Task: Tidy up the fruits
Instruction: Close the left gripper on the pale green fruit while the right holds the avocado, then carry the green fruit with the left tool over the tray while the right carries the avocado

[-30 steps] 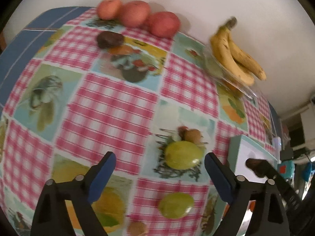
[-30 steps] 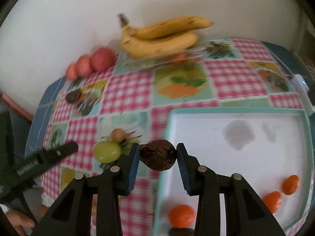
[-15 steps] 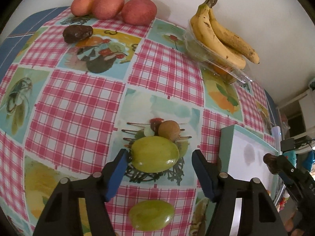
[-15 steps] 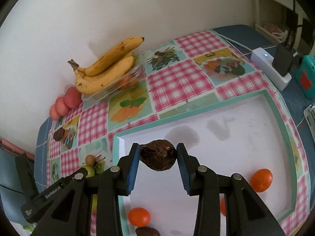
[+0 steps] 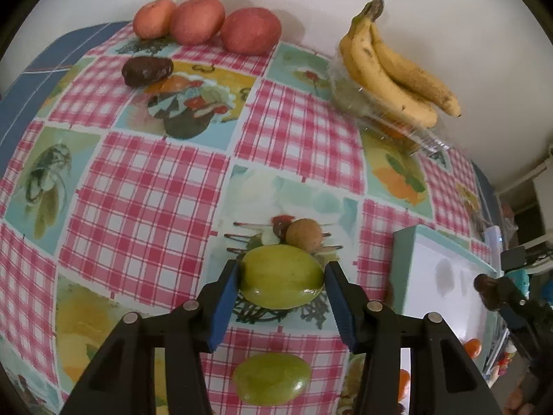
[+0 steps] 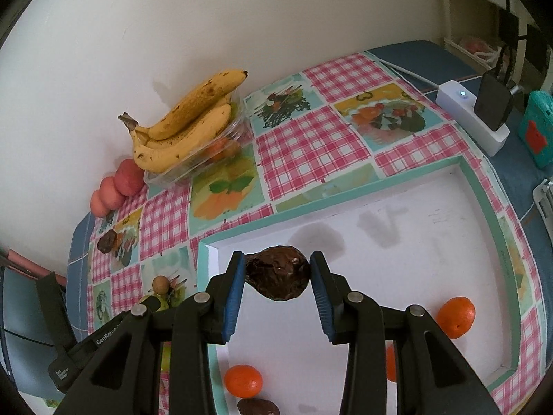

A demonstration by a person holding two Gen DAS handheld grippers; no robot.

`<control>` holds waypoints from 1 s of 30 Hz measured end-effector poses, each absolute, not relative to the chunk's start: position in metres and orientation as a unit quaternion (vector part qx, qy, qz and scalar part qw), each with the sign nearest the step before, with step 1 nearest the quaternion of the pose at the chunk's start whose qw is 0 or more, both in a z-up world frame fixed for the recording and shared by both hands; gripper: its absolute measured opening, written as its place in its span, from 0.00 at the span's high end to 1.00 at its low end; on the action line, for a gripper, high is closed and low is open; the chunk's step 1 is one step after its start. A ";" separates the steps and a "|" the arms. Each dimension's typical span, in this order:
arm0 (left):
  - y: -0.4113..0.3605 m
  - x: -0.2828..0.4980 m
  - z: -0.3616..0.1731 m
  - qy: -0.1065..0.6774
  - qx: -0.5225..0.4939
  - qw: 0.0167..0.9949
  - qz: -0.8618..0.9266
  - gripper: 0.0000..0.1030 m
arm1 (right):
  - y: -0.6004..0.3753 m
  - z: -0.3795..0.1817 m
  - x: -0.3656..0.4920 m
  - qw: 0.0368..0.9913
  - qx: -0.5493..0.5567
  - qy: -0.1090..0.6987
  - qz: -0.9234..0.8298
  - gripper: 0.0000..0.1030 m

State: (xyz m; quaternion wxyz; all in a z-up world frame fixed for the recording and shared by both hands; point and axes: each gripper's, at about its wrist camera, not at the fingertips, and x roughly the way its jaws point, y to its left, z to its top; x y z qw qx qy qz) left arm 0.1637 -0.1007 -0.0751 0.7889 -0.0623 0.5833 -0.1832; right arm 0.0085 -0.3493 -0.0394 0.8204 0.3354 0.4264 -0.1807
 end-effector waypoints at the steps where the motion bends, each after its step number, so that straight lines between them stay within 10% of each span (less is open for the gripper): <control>1: -0.101 0.163 -0.069 0.579 -0.063 0.791 -0.187 0.48 | -0.350 -0.039 0.008 0.820 0.337 0.425 -0.181 0.62; 13: -0.166 0.118 -0.007 0.525 0.000 0.801 -0.286 0.48 | -0.396 -0.038 -0.027 0.792 0.337 0.419 -0.290 0.62; 30: -0.244 0.069 -0.072 0.577 0.114 0.742 -0.322 0.48 | -0.429 -0.071 -0.050 0.761 0.352 0.422 -0.346 0.61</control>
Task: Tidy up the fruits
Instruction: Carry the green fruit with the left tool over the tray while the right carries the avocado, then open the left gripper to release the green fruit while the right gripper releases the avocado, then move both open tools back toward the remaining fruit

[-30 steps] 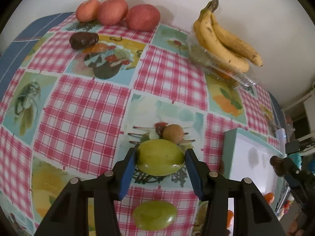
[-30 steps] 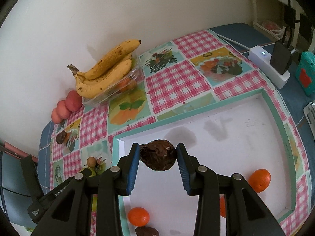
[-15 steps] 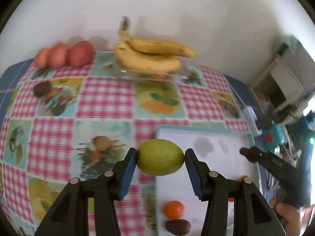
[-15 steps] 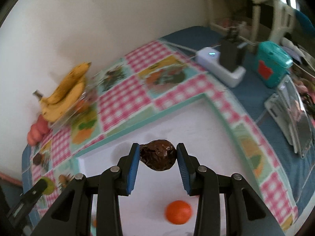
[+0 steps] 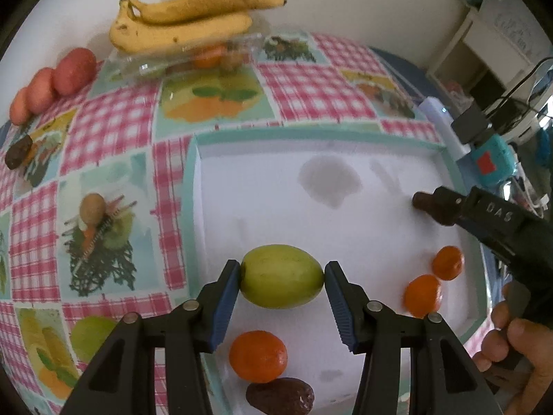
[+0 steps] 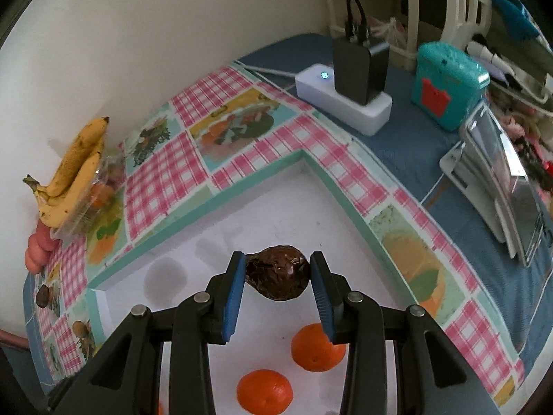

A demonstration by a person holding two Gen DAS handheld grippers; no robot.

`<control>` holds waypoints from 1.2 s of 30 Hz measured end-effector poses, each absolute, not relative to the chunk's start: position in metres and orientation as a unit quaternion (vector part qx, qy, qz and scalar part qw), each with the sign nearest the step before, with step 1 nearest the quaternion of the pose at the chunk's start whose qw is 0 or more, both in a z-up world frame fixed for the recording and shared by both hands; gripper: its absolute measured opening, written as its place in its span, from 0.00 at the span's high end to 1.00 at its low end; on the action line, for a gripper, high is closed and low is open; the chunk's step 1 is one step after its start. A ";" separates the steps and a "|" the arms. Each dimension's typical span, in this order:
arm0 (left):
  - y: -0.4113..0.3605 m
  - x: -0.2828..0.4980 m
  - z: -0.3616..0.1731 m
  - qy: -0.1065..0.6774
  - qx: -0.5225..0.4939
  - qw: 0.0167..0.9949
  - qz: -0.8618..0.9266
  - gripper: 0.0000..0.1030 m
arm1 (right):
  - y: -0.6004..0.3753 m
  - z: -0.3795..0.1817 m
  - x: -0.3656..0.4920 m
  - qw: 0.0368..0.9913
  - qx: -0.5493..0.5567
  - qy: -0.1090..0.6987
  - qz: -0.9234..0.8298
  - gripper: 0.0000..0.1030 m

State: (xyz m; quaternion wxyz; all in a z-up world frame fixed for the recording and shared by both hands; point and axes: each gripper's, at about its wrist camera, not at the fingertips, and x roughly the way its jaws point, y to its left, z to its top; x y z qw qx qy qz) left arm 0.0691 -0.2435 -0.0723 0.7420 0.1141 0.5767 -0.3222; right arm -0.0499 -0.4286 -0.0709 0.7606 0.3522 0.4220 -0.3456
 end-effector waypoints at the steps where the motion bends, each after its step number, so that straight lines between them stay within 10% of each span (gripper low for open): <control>1: -0.243 0.069 -0.072 0.576 0.112 0.743 -0.322 0.48 | -0.429 -0.074 -0.050 0.759 0.353 0.424 -0.347 0.61; 16: -0.242 0.070 -0.055 0.576 0.104 0.743 -0.325 0.36 | -0.433 -0.079 -0.050 0.757 0.347 0.431 -0.348 0.60; 25: -0.225 0.079 -0.028 0.555 0.099 0.768 -0.304 0.22 | -0.427 -0.056 -0.048 0.769 0.326 0.426 -0.348 0.45; 29: -0.205 0.090 -0.022 0.548 0.097 0.785 -0.273 0.06 | -0.415 -0.040 -0.043 0.779 0.306 0.427 -0.343 0.23; 36: -0.146 0.110 -0.013 0.531 0.077 0.819 -0.205 0.00 | -0.387 -0.025 -0.035 0.795 0.289 0.434 -0.310 0.21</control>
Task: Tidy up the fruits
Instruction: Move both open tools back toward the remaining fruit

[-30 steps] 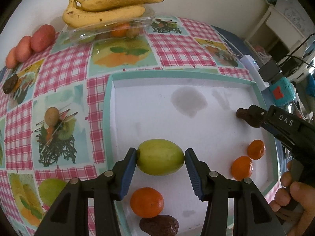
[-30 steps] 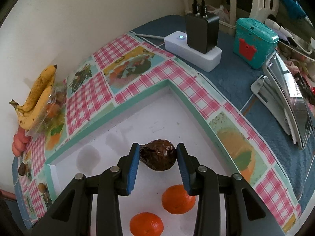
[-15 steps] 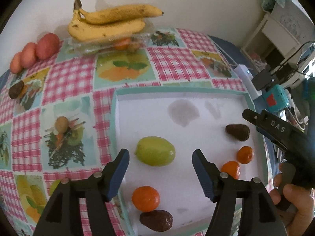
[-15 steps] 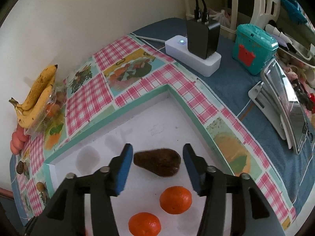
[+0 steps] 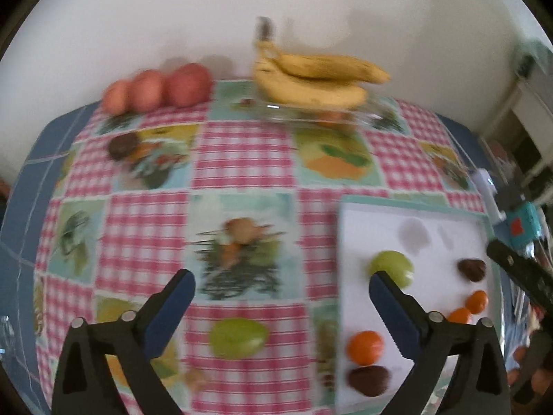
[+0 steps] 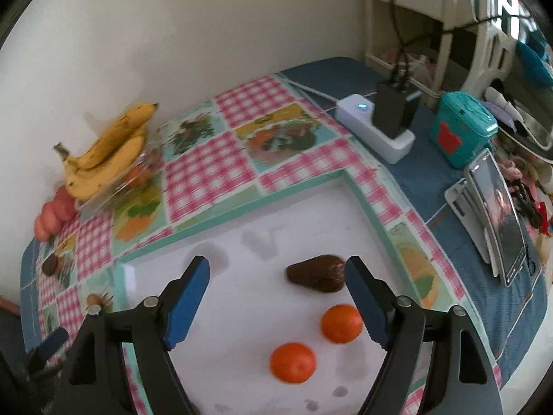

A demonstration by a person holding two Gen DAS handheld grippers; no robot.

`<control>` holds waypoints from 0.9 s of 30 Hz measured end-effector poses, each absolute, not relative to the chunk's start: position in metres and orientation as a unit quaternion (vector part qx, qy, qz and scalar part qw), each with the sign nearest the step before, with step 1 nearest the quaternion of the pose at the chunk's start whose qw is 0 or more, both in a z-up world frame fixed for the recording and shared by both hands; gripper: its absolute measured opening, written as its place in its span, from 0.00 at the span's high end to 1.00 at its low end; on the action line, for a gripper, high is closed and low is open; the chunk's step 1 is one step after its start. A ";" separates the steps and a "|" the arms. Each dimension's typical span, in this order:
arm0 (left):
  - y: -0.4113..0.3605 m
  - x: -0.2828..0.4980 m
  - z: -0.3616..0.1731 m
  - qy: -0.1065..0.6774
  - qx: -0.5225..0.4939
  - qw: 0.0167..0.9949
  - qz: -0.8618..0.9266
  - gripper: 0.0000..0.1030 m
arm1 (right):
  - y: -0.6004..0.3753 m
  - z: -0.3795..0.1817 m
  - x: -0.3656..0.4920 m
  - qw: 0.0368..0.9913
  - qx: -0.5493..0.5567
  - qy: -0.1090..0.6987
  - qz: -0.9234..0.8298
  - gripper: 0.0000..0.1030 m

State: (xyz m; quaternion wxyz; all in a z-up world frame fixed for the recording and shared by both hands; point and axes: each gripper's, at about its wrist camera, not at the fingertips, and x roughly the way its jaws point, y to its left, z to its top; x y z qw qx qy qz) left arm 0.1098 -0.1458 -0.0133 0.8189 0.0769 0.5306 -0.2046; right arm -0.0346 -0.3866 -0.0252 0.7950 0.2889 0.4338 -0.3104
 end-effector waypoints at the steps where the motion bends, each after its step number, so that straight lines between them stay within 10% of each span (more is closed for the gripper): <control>1: -0.135 0.114 -0.012 0.528 0.075 0.824 -0.192 0.00 | -0.382 -0.024 -0.033 0.797 0.288 0.434 -0.307 0.20; 27: 0.017 0.121 0.021 0.486 -0.030 0.870 -0.075 0.00 | -0.245 0.009 0.004 0.856 0.216 0.444 -0.156 0.09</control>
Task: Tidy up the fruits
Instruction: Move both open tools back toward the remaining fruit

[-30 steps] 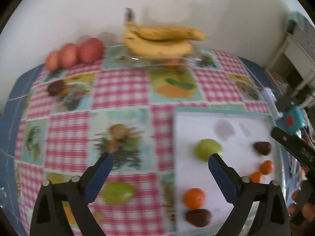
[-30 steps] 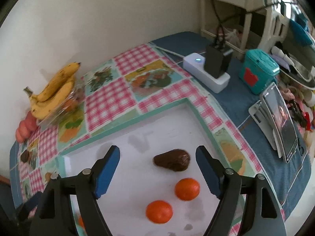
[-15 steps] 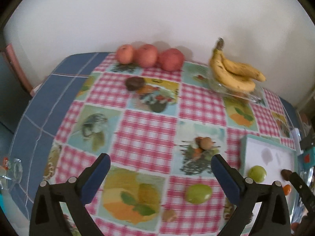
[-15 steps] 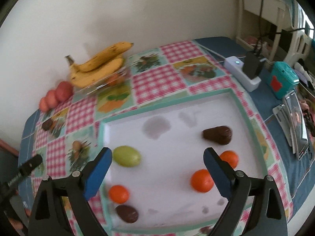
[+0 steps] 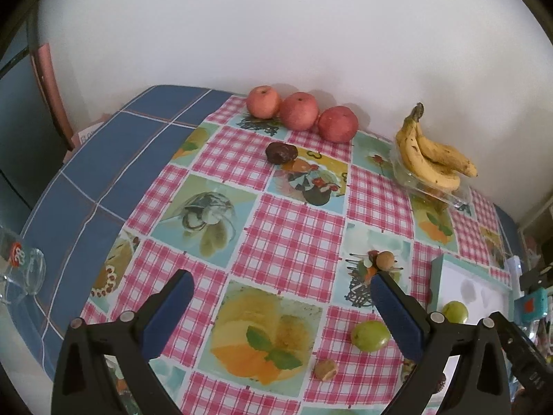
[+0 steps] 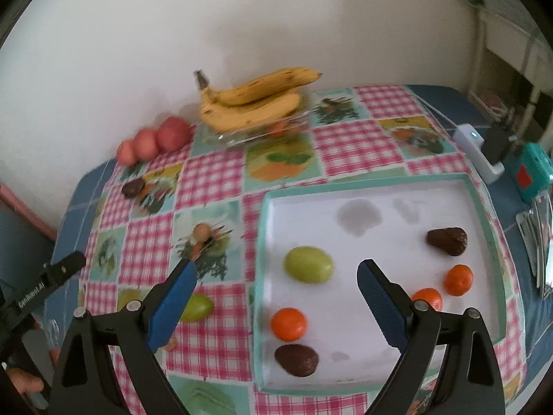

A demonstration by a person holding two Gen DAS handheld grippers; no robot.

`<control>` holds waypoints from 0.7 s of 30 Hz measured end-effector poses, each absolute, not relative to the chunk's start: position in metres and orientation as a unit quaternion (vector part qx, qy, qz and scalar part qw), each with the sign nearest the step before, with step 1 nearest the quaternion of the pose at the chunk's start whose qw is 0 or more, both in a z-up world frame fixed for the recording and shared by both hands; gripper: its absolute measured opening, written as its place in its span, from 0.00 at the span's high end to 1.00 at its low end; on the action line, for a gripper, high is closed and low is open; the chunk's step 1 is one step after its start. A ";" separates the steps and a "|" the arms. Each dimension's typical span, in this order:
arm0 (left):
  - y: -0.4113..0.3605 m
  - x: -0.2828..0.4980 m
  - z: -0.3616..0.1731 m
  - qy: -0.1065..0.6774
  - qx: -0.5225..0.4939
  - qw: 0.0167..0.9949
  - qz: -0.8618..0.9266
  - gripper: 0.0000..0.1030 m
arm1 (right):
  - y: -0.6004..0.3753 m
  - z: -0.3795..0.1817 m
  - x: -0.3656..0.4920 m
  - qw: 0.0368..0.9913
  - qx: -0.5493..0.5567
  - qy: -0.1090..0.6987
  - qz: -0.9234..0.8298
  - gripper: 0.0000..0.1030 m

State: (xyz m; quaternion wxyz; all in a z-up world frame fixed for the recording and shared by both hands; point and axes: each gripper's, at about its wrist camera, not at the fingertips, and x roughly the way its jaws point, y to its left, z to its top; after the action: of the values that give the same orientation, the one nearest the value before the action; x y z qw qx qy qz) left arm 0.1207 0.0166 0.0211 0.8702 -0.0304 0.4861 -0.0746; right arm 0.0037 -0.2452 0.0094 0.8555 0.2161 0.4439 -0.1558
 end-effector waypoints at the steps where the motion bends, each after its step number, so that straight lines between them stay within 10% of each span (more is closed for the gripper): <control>1: 0.019 0.120 0.021 0.486 -0.033 0.870 -0.072 0.00 | -0.242 0.010 0.005 0.856 0.214 0.445 -0.152 0.09; 21: 0.062 0.125 0.021 0.480 -0.067 0.874 -0.030 0.00 | -0.193 -0.014 0.039 0.842 0.221 0.483 -0.099 0.09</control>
State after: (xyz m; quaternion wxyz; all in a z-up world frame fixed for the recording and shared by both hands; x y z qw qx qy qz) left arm 0.1249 0.0623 0.0211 0.8744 -0.0666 0.4796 -0.0303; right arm 0.0389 -0.1927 -0.0141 0.8416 0.2206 0.4828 -0.0995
